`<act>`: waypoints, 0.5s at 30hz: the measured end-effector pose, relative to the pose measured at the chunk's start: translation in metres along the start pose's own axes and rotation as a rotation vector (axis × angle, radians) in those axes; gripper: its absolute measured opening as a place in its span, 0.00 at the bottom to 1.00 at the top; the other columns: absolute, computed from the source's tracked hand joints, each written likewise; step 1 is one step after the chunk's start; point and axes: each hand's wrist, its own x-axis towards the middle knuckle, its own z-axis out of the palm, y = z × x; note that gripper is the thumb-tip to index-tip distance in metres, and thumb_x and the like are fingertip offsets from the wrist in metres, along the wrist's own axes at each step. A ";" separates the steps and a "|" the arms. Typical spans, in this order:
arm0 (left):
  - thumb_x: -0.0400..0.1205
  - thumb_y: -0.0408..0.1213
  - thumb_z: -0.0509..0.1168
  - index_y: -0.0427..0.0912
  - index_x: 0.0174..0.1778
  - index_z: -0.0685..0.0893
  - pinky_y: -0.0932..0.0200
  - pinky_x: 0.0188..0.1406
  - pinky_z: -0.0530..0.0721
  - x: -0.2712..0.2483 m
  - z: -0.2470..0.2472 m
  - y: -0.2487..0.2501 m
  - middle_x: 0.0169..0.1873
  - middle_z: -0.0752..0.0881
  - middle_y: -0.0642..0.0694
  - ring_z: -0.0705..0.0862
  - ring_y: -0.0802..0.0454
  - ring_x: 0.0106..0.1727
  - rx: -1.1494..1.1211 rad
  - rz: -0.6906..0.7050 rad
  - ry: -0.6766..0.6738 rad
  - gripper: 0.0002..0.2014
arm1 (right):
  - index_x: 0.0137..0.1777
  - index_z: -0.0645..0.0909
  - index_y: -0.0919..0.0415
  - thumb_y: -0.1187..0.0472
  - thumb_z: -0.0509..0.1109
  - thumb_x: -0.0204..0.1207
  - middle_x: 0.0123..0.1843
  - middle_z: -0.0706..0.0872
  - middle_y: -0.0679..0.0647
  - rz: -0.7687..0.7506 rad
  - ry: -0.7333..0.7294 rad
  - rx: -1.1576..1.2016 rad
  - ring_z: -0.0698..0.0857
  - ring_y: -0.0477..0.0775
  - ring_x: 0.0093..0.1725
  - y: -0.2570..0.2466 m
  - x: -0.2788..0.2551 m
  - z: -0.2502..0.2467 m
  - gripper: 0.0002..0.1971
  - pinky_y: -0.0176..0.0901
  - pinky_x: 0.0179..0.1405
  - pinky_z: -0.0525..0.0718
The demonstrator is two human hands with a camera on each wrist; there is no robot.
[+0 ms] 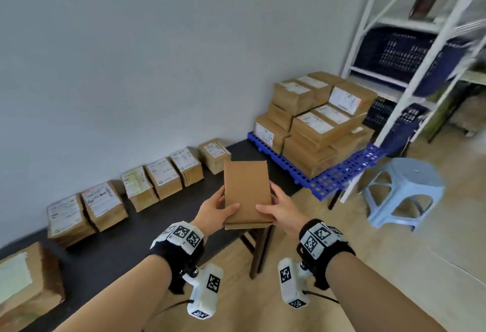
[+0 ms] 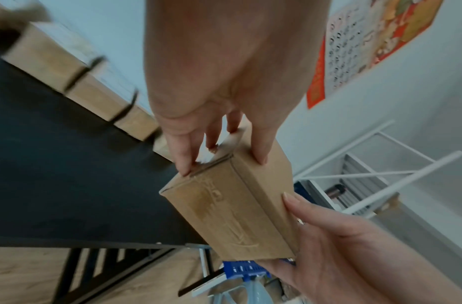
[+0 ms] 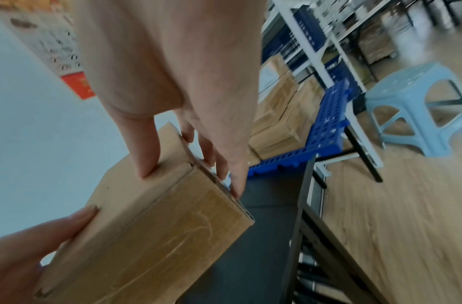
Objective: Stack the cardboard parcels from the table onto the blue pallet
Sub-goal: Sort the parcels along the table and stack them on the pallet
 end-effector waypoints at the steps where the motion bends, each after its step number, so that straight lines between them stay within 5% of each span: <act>1: 0.77 0.36 0.71 0.53 0.80 0.60 0.48 0.60 0.84 0.006 0.015 0.008 0.70 0.78 0.47 0.83 0.48 0.63 -0.008 0.016 -0.017 0.38 | 0.82 0.56 0.48 0.69 0.73 0.73 0.73 0.76 0.54 -0.024 0.022 0.011 0.77 0.55 0.69 -0.003 -0.002 -0.018 0.42 0.61 0.70 0.76; 6: 0.76 0.35 0.72 0.52 0.79 0.64 0.66 0.33 0.87 0.027 0.099 0.049 0.66 0.81 0.50 0.86 0.58 0.50 -0.011 0.110 -0.052 0.36 | 0.80 0.61 0.53 0.73 0.70 0.75 0.66 0.80 0.51 -0.135 0.070 0.055 0.80 0.46 0.61 -0.020 -0.012 -0.110 0.36 0.44 0.61 0.81; 10: 0.76 0.37 0.72 0.52 0.78 0.65 0.67 0.33 0.86 0.044 0.166 0.082 0.69 0.79 0.50 0.85 0.56 0.52 0.020 0.167 -0.062 0.35 | 0.82 0.57 0.56 0.70 0.72 0.75 0.77 0.72 0.53 -0.168 0.107 0.033 0.75 0.51 0.70 -0.036 -0.009 -0.185 0.39 0.54 0.71 0.76; 15: 0.76 0.36 0.73 0.49 0.77 0.68 0.61 0.44 0.87 0.070 0.248 0.120 0.70 0.79 0.47 0.83 0.51 0.60 -0.039 0.195 -0.029 0.34 | 0.81 0.60 0.57 0.72 0.70 0.76 0.76 0.74 0.54 -0.238 0.117 0.045 0.76 0.53 0.72 -0.058 -0.005 -0.275 0.36 0.53 0.71 0.77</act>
